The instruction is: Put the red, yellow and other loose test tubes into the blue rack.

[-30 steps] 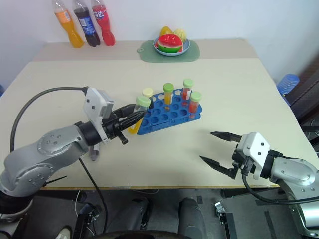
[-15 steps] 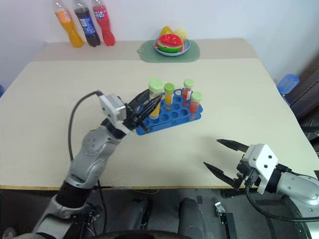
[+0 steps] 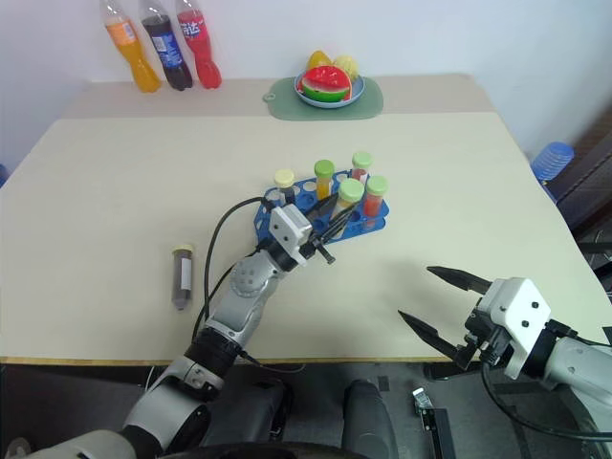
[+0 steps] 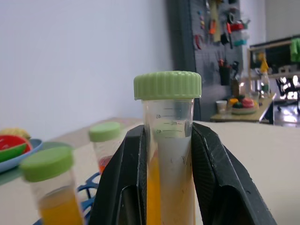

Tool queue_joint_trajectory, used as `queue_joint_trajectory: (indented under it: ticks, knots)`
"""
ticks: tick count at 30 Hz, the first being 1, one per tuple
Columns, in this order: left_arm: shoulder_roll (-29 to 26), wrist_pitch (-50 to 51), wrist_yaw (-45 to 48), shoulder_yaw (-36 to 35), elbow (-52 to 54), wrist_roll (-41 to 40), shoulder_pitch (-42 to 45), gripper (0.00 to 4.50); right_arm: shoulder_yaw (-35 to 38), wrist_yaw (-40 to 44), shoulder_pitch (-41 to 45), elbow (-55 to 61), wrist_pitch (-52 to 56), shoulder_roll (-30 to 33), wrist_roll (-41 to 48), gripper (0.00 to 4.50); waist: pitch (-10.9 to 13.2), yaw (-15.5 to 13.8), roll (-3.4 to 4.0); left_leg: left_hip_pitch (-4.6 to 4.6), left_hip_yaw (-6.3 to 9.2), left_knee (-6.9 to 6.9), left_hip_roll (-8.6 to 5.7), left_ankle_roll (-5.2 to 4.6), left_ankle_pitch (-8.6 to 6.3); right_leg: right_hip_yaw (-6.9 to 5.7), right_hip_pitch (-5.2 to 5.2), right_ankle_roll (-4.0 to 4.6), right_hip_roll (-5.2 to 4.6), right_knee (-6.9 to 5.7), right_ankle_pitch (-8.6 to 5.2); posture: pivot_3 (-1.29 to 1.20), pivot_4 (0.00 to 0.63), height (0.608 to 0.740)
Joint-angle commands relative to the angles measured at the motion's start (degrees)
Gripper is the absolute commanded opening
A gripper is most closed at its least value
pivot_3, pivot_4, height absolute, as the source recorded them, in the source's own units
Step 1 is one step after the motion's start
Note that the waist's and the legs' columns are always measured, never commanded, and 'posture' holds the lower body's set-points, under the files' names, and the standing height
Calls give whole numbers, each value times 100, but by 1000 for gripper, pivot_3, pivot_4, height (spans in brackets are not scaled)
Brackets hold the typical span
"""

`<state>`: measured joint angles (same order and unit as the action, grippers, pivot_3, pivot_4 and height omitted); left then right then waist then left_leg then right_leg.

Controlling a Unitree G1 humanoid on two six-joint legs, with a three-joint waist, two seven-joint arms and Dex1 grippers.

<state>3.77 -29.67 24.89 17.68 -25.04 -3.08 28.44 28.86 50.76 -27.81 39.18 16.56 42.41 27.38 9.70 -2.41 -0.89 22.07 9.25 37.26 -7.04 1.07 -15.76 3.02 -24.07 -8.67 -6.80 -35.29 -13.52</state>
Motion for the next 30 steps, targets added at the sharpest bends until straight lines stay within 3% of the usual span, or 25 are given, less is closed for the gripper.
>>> queue_joint_trajectory:
  ticks: [1, 18, 23, 24, 29, 30]
  knots:
    - [179, -396, -282, -154, -399, 209, 316, 746, 235, -35, -53, 249, 47, 13, 122, 4241, 0, -3, 0, 0, 0, 1, 0, 0, 0, 0, 0, -1, 0, 0, 1, 0, 150, 740]
    - [412, -1008, -370, -523, -2058, 308, 771, 746, 331, -277, -222, 350, 128, -179, 128, 4241, 0, -1, 0, -1, 11, 2, -2, -1, 0, 0, 1, -6, 0, 0, 3, 0, 150, 740]
    - [456, -1123, -13, -609, -2131, 77, 717, 746, 308, -349, -241, 392, 118, -204, 115, 4241, -1, -4, 1, -1, 12, 5, -3, -1, 0, 0, 4, -9, 0, 0, 5, 0, 150, 740]
    - [487, -1077, 134, -671, -2056, -105, 676, 1777, 295, -363, -242, 395, 109, -215, 111, 4241, -1, -2, 1, -1, 13, 5, -3, -2, 0, 0, 5, -9, 0, 0, 4, 0, 150, 740]
    - [487, -1199, 411, -805, -1373, -444, 503, 4245, 120, -443, -158, 344, 54, -264, 23, 4241, -1, 12, 1, -1, 15, 4, -2, -2, -1, -1, 3, -9, 0, -1, 5, 0, 150, 740]
    - [468, -1163, 431, -821, -1176, -489, 464, 4245, 75, -453, -128, 319, 41, -269, 0, 4241, -1, 13, 1, -2, 15, 4, -2, -2, -1, -1, 3, -9, 0, -2, 5, 0, 150, 740]
